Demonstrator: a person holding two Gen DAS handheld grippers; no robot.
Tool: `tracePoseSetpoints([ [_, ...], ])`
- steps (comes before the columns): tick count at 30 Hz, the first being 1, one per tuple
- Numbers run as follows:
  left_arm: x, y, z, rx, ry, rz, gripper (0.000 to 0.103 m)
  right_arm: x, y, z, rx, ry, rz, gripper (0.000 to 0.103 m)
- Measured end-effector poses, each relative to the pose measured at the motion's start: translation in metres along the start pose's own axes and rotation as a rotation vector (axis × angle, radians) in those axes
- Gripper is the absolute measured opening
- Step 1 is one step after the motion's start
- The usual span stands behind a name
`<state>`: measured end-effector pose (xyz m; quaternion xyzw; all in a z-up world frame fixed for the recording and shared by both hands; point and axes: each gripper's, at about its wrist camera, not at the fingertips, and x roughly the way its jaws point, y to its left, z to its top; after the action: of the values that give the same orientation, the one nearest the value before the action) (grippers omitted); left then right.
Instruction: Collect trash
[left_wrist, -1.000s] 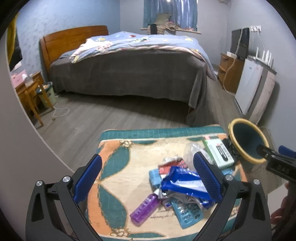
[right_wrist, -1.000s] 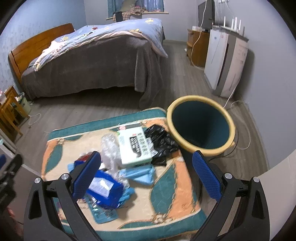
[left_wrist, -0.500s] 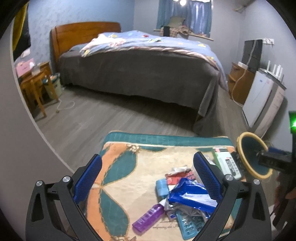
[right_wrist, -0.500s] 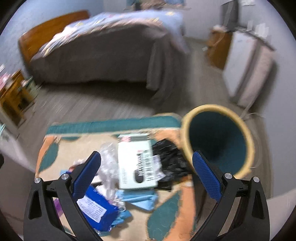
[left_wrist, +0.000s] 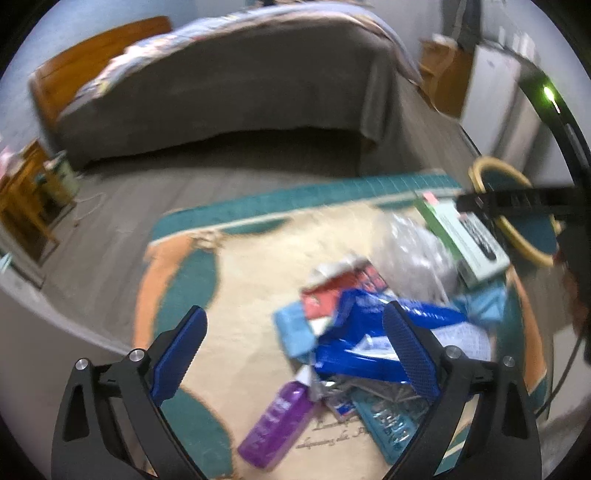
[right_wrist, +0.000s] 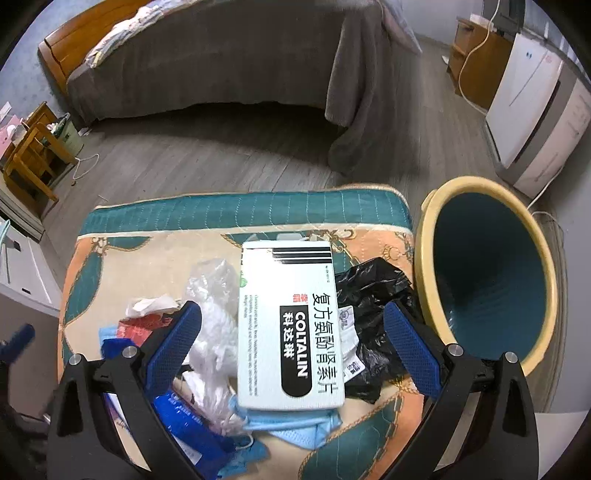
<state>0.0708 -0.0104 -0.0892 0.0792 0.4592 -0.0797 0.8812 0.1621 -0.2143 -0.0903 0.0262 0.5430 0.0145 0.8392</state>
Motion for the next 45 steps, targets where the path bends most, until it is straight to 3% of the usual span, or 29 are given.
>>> tracePoseSetpoints([
  [3, 0.018, -0.012, -0.002, 0.053, 0.039, -0.029, 0.086, 0.014, -0.004, 0.002, 0.011, 0.028, 0.002, 0.091],
  [5, 0.03, -0.017, -0.002, 0.078, 0.069, -0.024, 0.071, 0.02, -0.005, 0.001, 0.019, 0.045, 0.016, 0.089],
  [7, 0.041, -0.017, -0.003, 0.073, 0.099, -0.033, 0.065, 0.024, -0.005, -0.001, 0.016, 0.058, 0.018, 0.086],
  [15, 0.053, -0.018, -0.005, 0.076, 0.136, -0.062, 0.047, 0.043, 0.005, -0.005, -0.014, 0.131, 0.044, 0.085],
  [17, 0.053, -0.019, -0.004, 0.091, 0.138, -0.068, 0.033, 0.045, 0.008, -0.007, -0.029, 0.148, 0.034, 0.07],
  [19, 0.048, -0.022, -0.004, 0.115, 0.126, -0.056, 0.03, 0.043, 0.008, -0.009, -0.027, 0.151, 0.03, 0.071],
  [27, 0.013, -0.014, 0.003, 0.12, 0.013, -0.03, 0.027, -0.003, -0.004, -0.007, 0.032, 0.08, 0.073, 0.071],
  [36, -0.036, -0.015, 0.032, 0.073, -0.142, -0.051, 0.026, -0.085, -0.023, 0.001, -0.024, -0.119, 0.053, 0.071],
  [45, -0.058, -0.031, 0.062, 0.055, -0.231, -0.038, 0.025, -0.097, -0.065, 0.004, 0.042, -0.168, 0.08, 0.071],
])
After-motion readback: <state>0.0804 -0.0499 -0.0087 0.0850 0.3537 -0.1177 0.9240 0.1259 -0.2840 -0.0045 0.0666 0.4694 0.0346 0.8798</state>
